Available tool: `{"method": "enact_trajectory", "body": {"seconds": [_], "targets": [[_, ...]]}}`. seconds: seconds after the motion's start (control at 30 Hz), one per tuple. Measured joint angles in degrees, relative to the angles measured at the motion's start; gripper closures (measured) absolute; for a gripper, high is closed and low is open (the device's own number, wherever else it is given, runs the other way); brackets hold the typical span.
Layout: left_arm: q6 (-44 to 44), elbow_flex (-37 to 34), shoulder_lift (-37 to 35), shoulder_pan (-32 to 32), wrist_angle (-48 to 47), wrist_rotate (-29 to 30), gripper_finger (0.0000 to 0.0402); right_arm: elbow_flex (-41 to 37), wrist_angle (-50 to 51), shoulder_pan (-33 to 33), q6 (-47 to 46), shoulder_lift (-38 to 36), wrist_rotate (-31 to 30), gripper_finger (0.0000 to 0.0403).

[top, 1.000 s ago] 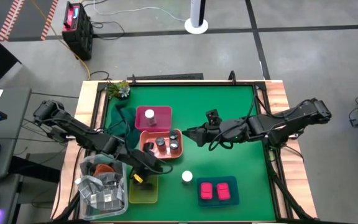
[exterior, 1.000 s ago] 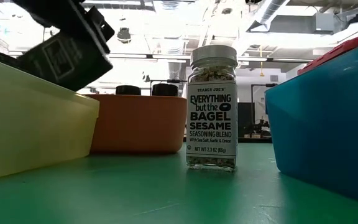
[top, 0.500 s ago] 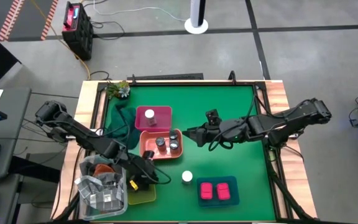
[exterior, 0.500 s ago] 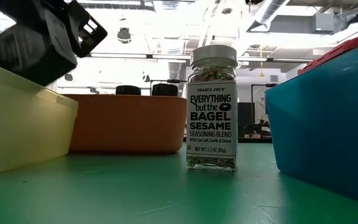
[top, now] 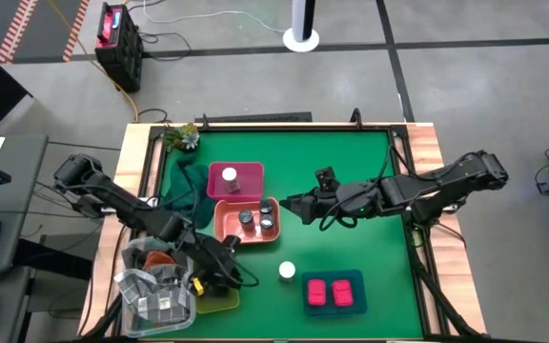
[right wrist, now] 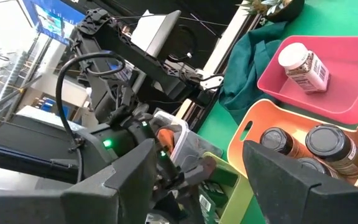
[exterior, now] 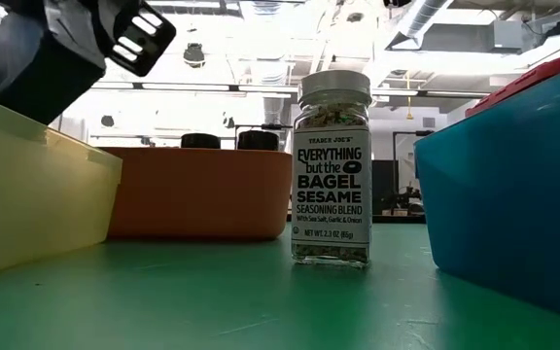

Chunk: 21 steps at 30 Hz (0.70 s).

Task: Sort spices by type
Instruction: Put the green seasoning can into the yellow bin

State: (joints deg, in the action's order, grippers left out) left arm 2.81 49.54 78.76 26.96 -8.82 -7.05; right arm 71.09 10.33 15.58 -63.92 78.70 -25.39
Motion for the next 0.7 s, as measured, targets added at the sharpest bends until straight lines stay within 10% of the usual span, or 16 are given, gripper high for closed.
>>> {"method": "enact_trajectory", "body": {"seconds": [0.7], "targets": [[-14.41,-0.02,3.58,-5.59,2.05,-13.94,0.0264,0.0,-0.07,-0.37,-2.59,0.0,2.41,0.0138]]}}
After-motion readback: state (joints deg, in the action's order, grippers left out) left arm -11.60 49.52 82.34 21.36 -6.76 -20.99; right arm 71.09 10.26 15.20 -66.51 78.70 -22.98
